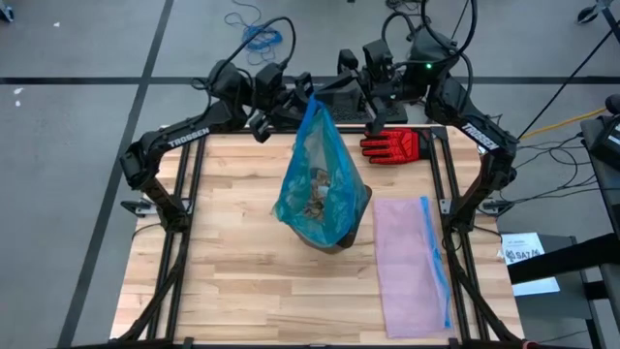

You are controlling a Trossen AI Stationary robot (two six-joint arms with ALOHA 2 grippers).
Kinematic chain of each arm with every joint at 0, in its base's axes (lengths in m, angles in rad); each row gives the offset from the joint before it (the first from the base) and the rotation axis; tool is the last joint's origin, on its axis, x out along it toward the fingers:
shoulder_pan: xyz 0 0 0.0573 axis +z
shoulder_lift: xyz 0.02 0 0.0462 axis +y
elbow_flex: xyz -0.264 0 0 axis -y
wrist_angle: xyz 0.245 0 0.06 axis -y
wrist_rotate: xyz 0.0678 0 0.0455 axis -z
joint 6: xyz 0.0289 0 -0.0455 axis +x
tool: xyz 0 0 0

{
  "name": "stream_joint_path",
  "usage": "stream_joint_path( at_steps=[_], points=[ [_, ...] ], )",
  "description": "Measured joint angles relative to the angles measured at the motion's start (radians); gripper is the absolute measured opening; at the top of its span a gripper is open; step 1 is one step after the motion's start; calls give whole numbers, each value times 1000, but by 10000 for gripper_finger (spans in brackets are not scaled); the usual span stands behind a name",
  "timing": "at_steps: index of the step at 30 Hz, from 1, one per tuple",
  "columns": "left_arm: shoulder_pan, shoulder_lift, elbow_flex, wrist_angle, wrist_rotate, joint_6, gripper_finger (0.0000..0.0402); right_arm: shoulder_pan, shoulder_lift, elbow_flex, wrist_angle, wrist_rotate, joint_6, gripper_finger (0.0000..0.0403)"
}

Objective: Place trash/remove bag and relplace
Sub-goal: Remove the blue trash bag from the trash bin

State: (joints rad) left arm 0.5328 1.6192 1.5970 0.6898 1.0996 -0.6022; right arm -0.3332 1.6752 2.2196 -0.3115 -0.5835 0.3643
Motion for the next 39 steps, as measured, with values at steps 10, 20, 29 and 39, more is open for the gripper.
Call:
stream_joint_path(
  at_steps=[10, 20, 29, 39],
  points=[
    [-49, 29, 23, -18, -1, 15, 162, 0, 9, 0, 25, -18, 17, 0],
    [-97, 79, 63, -23, -37, 85, 85, 0, 9, 0, 53, -18, 17, 0],
    [-81, 78, 63, -117, -51, 161, 2, -2, 9, 0, 79, -21, 17, 0],
    [-81, 79, 63, -386, -57, 323, 1, -21, 8, -1, 175, -21, 17, 0]
  ],
)
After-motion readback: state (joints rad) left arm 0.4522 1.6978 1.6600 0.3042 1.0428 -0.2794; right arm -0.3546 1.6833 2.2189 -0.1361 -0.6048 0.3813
